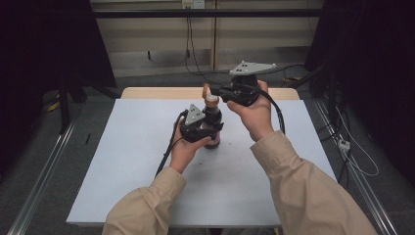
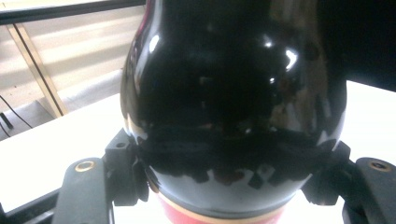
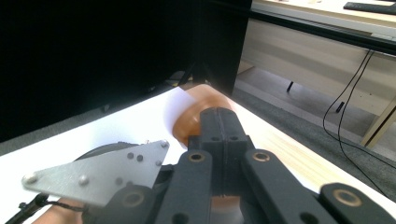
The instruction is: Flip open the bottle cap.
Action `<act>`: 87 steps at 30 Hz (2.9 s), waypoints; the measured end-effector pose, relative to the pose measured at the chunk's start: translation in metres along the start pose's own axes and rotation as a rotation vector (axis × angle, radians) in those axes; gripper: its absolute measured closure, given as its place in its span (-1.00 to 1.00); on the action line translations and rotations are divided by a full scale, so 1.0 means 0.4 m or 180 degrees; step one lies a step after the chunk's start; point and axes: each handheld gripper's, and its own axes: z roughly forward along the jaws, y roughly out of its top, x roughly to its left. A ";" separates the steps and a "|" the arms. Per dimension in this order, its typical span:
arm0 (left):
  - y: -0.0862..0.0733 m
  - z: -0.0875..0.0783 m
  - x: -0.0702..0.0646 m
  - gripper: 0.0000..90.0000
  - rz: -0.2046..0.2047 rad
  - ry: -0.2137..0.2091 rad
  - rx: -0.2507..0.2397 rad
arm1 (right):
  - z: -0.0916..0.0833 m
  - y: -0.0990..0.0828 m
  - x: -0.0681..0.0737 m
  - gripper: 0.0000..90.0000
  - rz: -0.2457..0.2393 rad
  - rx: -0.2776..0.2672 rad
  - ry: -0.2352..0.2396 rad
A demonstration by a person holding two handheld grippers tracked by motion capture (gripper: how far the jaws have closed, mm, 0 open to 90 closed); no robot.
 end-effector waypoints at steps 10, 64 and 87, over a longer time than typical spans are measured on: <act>-0.009 -0.001 0.006 -0.36 -0.0130 0.0038 -0.0111 | -0.010 -0.010 -0.009 0.90 0.0079 -0.0031 0.0038; -0.125 -0.309 0.085 -0.82 -0.0310 -0.0496 0.0230 | -0.149 -0.373 -0.002 -0.63 0.0407 0.0125 0.0089; -0.176 -0.398 0.099 -0.81 -0.0301 -0.0445 0.0272 | -0.217 -0.556 0.007 -0.65 0.0603 0.0219 -0.0037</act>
